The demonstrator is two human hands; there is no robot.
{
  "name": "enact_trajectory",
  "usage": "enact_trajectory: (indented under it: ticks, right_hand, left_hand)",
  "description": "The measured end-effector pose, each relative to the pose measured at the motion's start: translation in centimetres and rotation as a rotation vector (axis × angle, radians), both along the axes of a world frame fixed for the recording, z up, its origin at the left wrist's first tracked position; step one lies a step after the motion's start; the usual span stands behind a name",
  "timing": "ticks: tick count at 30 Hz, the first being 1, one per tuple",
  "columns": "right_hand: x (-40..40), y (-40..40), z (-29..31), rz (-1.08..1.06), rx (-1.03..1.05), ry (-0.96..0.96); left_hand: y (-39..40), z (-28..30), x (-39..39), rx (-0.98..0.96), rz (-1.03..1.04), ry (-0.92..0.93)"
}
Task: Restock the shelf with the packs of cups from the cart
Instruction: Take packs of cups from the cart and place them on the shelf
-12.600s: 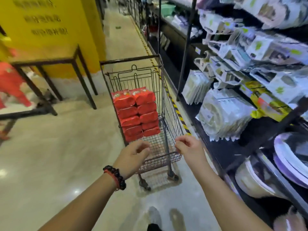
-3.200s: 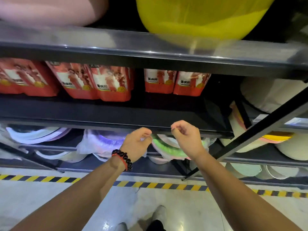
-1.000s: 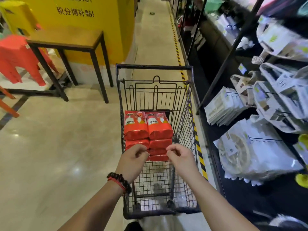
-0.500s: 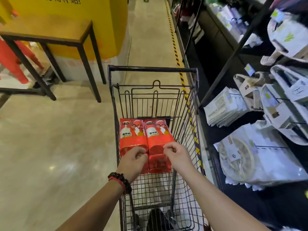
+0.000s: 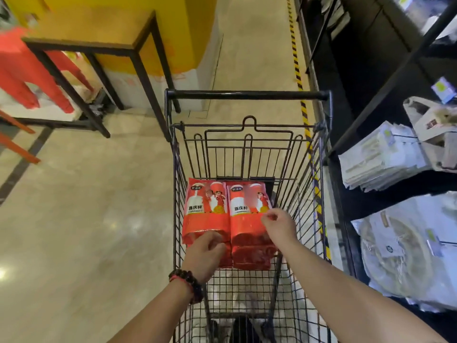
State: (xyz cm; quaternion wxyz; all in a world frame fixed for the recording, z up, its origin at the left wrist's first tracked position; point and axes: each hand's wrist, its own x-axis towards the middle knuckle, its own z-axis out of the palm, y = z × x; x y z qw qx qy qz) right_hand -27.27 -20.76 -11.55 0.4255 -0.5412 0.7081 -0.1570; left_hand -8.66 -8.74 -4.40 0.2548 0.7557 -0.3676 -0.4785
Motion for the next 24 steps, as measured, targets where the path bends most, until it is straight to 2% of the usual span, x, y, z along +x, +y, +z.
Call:
enact_trajectory:
  ticks: [4, 7, 10, 19, 24]
  right_hand:
    - [-0.7, -2.6, -3.5, -0.124, 0.184, 0.011]
    - [-1.0, -2.7, -5.2, -0.242, 0.456, -0.19]
    - [-1.7, -2.2, -6.2, -0.25, 0.586, -0.286]
    - [-3.0, -2.3, -5.5, -0.256, 0.514, -0.353]
    - [-5.5, 2.5, -2.2, -0.265, 0.464, -0.514]
  left_hand:
    - [0.6, -1.4, 0.5, 0.016, -0.006, -0.035]
    - [1.9, -2.3, 1.0, 0.083, -0.007, -0.042]
    - [3.2, -3.1, 1.5, 0.111, 0.014, -0.026]
    - [1.9, -3.2, 0.6, 0.156, 0.151, 0.153]
    - [0.5, -2.0, 1.0, 0.13, 0.224, 0.26]
